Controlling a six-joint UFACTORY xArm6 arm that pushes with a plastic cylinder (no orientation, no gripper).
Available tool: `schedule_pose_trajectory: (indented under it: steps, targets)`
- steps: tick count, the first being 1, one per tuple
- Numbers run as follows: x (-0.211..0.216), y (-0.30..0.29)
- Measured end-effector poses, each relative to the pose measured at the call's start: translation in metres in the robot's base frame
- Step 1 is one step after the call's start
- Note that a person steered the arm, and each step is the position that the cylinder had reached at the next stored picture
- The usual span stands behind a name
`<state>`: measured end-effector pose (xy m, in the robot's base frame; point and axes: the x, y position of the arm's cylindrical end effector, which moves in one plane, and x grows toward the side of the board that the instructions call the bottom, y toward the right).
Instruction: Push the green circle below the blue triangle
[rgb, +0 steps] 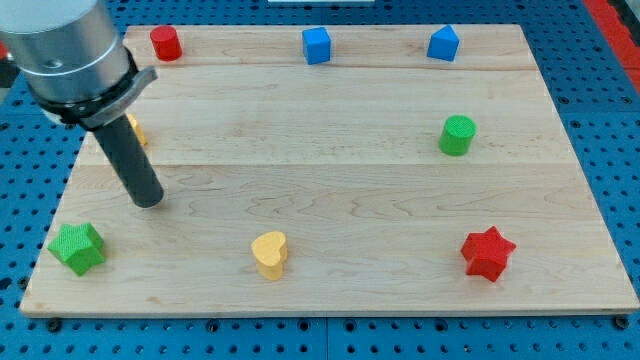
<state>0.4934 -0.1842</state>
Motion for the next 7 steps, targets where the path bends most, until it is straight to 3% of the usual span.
schedule_pose_trajectory:
  steps: [1, 2, 3, 4, 5, 6, 7]
  targets:
    - [0.000, 0.000]
    - [-0.002, 0.060]
    - [-0.037, 0.177]
    - [-0.033, 0.287]
    - [-0.053, 0.342]
    - [-0.084, 0.330]
    - [-0.145, 0.325]
